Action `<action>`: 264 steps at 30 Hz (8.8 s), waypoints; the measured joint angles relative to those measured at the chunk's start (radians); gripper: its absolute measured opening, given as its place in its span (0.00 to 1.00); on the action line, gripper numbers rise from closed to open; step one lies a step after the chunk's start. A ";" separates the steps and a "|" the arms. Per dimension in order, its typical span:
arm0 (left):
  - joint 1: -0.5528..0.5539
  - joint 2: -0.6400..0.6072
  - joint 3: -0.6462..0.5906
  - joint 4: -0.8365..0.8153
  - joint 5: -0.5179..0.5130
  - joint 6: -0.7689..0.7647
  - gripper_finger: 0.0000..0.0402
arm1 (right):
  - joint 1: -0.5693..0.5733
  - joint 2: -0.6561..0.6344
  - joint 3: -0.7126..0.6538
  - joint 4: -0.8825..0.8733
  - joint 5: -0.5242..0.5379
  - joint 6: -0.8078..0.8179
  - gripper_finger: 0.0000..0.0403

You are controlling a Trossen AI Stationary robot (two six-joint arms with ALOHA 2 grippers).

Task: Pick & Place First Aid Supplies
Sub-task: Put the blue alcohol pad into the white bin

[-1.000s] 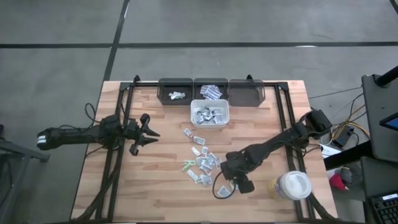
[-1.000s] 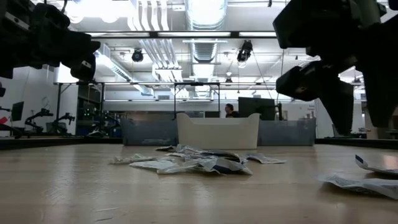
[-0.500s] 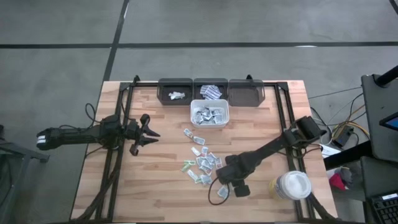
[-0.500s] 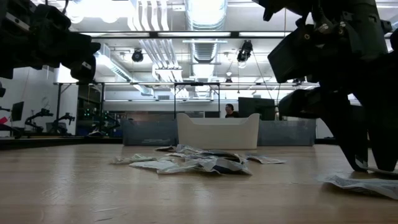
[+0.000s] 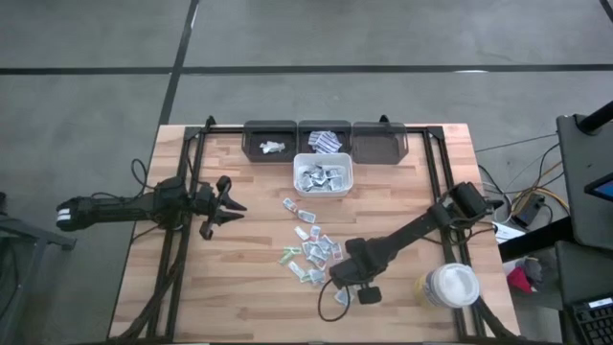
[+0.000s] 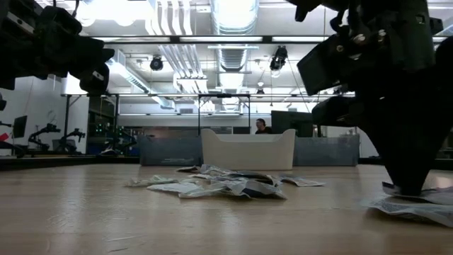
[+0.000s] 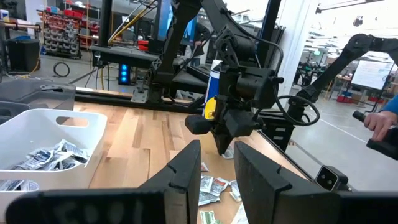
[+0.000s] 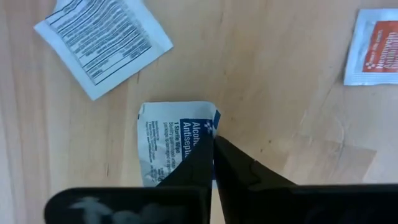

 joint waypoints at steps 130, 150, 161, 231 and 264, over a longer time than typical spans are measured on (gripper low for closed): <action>0.000 0.004 0.000 -0.002 -0.008 0.028 0.23 | 0.009 -0.191 -0.037 0.223 -0.149 0.778 0.29; 0.000 0.011 0.000 -0.015 -0.008 0.027 0.23 | 0.052 -0.003 -0.009 0.290 -0.142 0.910 0.25; 0.000 0.014 0.000 -0.028 -0.008 0.019 0.23 | 0.058 0.207 0.156 0.254 -0.166 0.948 0.22; 0.000 0.016 0.000 -0.042 -0.008 0.008 0.23 | 0.053 0.019 0.183 -0.195 -0.004 0.916 0.46; 0.000 0.016 0.000 -0.048 -0.008 0.001 0.23 | 0.047 0.138 0.166 -0.191 0.000 0.925 0.09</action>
